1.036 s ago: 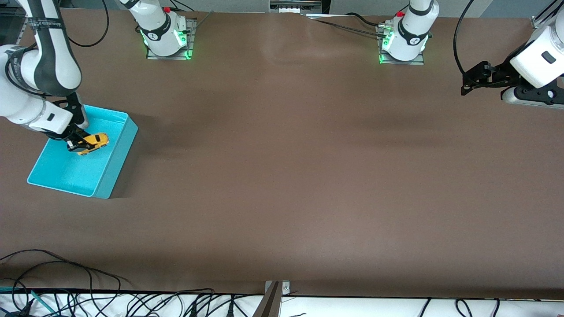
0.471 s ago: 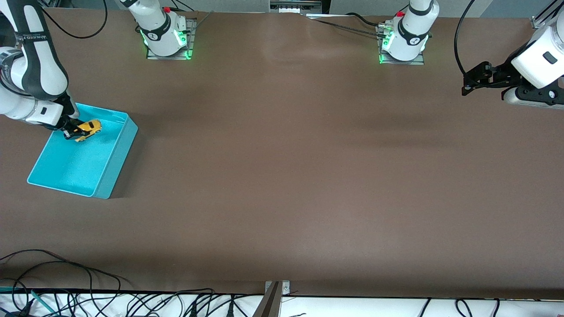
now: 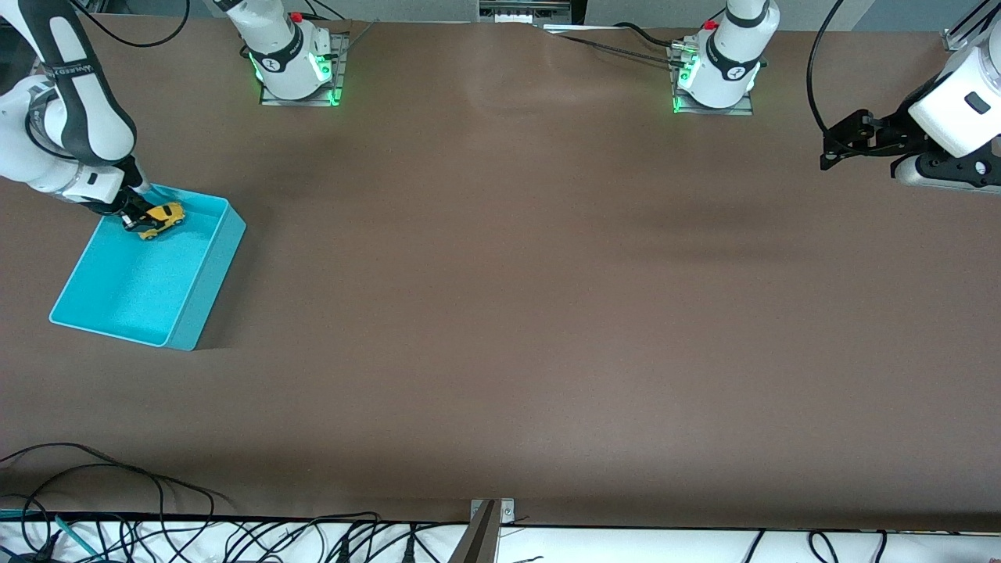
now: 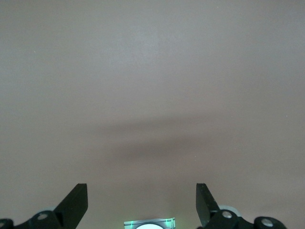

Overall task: Wind up and store yellow beetle car
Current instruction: 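Lower the car into the blue box and open the right gripper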

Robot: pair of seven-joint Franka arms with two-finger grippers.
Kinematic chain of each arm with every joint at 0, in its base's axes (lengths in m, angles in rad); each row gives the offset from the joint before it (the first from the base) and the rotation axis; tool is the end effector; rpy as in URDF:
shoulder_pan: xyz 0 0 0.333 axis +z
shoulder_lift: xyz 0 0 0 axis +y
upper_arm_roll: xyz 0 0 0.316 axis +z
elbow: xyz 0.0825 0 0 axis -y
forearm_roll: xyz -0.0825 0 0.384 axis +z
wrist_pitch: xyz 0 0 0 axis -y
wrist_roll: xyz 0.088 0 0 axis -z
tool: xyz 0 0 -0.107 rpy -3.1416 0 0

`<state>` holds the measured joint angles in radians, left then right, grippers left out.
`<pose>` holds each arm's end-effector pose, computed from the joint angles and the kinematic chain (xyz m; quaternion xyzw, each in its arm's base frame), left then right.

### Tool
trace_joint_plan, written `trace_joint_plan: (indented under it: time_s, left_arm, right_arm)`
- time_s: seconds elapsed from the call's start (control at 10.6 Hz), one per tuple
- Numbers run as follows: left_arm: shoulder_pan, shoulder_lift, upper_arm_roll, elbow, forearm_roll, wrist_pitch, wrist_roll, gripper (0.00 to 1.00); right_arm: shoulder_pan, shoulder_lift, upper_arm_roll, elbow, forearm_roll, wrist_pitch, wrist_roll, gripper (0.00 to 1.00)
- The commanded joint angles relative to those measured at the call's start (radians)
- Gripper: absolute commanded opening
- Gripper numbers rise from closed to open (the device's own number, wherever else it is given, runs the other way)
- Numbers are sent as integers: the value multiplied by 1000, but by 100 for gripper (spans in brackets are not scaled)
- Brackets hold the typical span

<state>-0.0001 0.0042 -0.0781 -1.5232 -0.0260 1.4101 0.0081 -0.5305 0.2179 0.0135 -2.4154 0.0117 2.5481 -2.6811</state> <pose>0.5369 -0.0451 0.6312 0.9972 -0.0444 -0.0590 0.0110 0.4228 -0.2404 0.2143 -0.4736 -0.8797 -0.0057 0.0424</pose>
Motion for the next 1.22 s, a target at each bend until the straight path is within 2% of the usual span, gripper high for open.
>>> trace_joint_plan:
  time_s: [0.0, 0.09, 0.19, 0.28, 0.38, 0.66, 0.75, 1.13]
  left_arm:
    - [2, 13, 0, 29, 6, -14, -8, 100]
    - [2, 13, 0, 29, 6, -14, -8, 100]
    - [2, 13, 0, 29, 6, -14, -8, 100]
    - [3, 13, 0, 29, 6, -14, -7, 100]
    - [3, 13, 0, 29, 6, -14, -8, 100]
    - [3, 13, -2, 29, 6, -14, -8, 100]
    - [3, 13, -2, 29, 5, -14, -8, 100]
    - [5, 13, 0, 29, 6, -14, -8, 100]
  right_arm:
    - [-35, 29, 20, -1, -10, 29, -22, 0]
    - [-36, 34, 19, 1, -6, 29, -22, 0]
    - [-37, 32, 20, 2, -2, 26, -22, 20]
    - [-36, 31, 20, 7, 19, 18, -19, 85]
    - [-36, 28, 20, 16, 55, -6, -16, 100]
    - [-28, 15, 29, 88, 76, -113, 7, 100]
    - [-26, 2, 63, 104, 79, -140, 33, 100]
    - [18, -80, 91, 147, 85, -232, 232, 100]
